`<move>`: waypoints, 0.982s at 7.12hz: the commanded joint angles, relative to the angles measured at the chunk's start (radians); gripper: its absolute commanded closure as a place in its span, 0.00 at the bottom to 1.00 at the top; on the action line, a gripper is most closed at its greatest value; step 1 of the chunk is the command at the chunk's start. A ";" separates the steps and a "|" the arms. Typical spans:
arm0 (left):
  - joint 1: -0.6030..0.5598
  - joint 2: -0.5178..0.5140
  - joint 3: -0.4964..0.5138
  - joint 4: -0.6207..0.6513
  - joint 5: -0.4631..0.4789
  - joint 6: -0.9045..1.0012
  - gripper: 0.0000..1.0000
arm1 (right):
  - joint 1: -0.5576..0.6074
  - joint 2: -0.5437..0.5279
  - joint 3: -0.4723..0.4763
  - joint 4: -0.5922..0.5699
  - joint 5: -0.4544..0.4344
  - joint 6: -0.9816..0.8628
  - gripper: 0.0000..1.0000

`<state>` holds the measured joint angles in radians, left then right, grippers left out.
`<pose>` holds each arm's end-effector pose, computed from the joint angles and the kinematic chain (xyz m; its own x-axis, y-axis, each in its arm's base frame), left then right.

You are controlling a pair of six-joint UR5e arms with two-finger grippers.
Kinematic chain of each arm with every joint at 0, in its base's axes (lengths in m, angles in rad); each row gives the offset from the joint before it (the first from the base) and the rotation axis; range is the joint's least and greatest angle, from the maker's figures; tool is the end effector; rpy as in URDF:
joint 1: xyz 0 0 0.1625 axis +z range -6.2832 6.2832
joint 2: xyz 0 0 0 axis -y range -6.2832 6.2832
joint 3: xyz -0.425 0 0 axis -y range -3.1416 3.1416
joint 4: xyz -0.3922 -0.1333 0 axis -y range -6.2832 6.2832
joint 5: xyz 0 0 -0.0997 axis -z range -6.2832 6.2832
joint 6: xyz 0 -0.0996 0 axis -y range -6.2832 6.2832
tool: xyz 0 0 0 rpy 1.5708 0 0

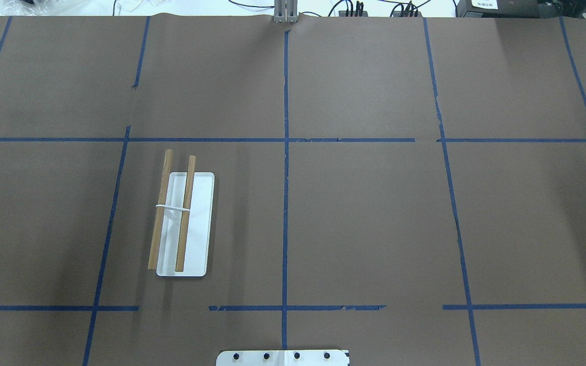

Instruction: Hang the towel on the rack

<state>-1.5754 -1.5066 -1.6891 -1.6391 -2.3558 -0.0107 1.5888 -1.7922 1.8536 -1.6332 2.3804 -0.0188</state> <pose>-0.0651 -0.4716 0.6232 0.7077 0.0724 -0.7028 0.0121 0.9933 0.1146 0.0683 -0.3966 0.6219 0.6899 -0.0057 0.7239 -0.0050 0.9999 0.0126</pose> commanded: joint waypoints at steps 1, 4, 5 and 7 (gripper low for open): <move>0.000 0.000 0.000 -0.001 0.000 0.000 0.00 | 0.000 0.001 -0.002 0.004 0.000 0.005 0.00; 0.000 -0.004 -0.001 -0.010 -0.002 -0.002 0.00 | -0.001 0.069 -0.002 0.020 -0.006 0.008 0.00; 0.000 -0.004 -0.007 -0.010 -0.003 -0.002 0.00 | -0.003 0.070 -0.098 0.032 0.014 0.008 0.00; 0.000 -0.007 -0.014 -0.011 -0.003 -0.002 0.00 | -0.003 0.070 -0.285 0.265 0.033 0.003 0.00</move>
<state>-1.5754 -1.5124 -1.6986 -1.6498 -2.3590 -0.0123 1.5864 -1.7246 1.6972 -1.5265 2.4050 -0.0159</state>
